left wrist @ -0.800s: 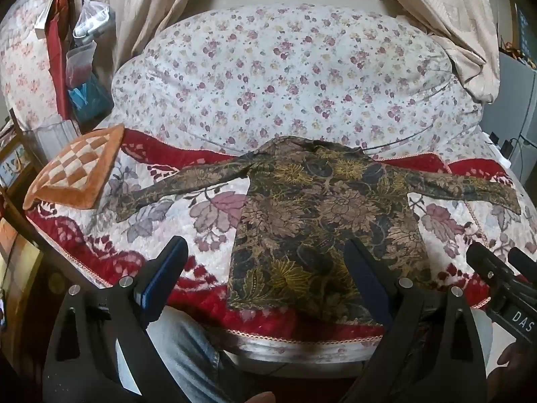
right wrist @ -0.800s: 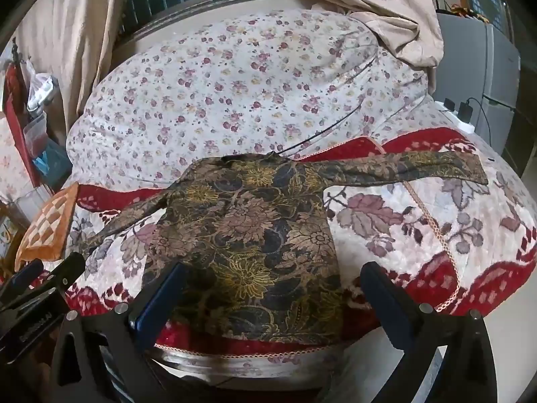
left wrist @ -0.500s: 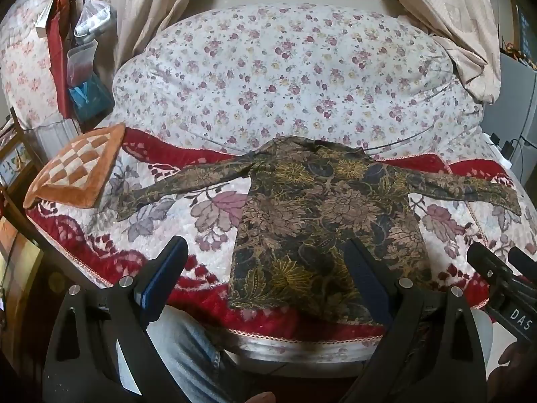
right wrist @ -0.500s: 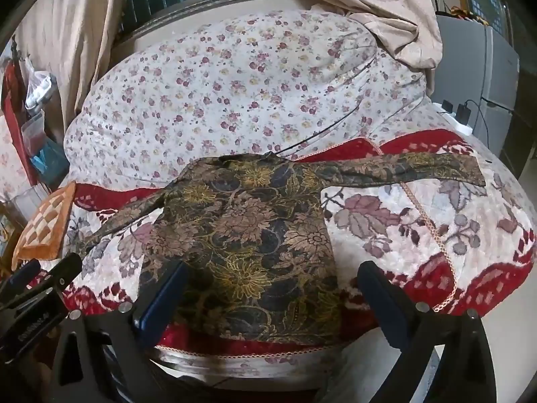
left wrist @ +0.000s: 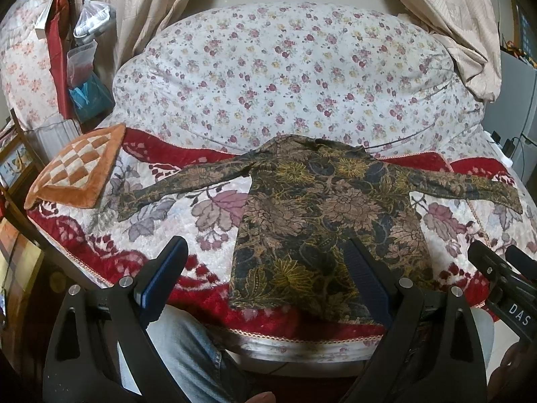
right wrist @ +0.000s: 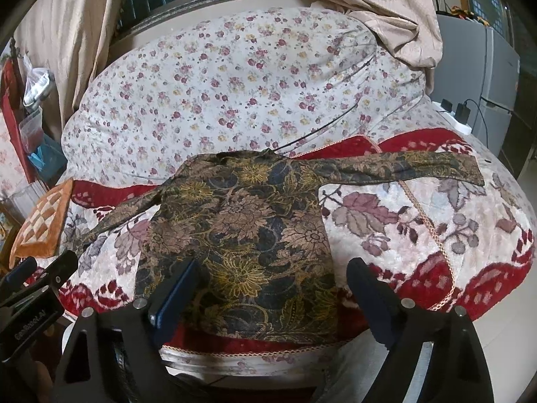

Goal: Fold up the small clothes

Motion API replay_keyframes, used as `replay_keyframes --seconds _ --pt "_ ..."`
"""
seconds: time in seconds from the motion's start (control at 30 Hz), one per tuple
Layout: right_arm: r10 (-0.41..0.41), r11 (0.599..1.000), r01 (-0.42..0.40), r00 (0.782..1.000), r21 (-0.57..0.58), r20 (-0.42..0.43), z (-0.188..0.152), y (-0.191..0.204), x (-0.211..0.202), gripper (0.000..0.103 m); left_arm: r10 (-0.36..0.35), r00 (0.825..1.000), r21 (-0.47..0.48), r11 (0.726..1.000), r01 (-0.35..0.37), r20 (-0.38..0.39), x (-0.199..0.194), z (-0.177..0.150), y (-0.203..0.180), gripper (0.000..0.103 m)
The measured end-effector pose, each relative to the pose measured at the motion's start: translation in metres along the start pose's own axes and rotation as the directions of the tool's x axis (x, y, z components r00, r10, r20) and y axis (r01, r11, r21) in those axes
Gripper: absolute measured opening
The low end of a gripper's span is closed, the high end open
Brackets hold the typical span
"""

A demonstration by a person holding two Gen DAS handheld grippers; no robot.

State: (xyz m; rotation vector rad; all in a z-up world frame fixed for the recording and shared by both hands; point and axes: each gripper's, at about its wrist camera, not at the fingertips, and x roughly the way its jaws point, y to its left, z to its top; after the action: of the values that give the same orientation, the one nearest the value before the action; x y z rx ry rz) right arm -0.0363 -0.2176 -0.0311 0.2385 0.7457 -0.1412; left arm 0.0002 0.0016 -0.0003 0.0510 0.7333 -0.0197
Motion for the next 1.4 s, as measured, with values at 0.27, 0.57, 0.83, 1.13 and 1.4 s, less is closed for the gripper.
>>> replay_keyframes --seconds 0.27,0.57,0.83,1.13,1.4 --pt "-0.003 1.000 0.004 1.000 -0.001 0.000 0.002 0.000 0.000 0.087 0.002 1.000 0.001 1.000 -0.002 0.001 0.000 0.000 -0.001 0.094" --pt "0.000 1.000 0.000 1.000 -0.001 0.004 0.000 -0.001 0.001 0.085 -0.002 1.000 -0.006 1.000 0.002 0.000 0.013 -0.001 0.013 0.094" --pt "0.024 0.999 -0.023 0.999 0.034 -0.027 0.004 -0.009 0.010 0.085 -0.010 1.000 -0.008 1.000 0.010 -0.011 0.014 -0.009 0.002 0.094" --pt "0.018 0.999 -0.017 1.000 0.039 -0.012 0.009 -0.014 0.014 0.085 0.034 0.999 0.043 0.999 -0.034 -0.004 0.023 -0.005 -0.006 0.094" --pt "0.037 0.999 -0.039 0.998 0.027 0.047 0.016 -0.016 0.016 0.085 0.013 1.000 0.025 1.000 -0.014 0.015 0.027 -0.004 -0.009 0.094"
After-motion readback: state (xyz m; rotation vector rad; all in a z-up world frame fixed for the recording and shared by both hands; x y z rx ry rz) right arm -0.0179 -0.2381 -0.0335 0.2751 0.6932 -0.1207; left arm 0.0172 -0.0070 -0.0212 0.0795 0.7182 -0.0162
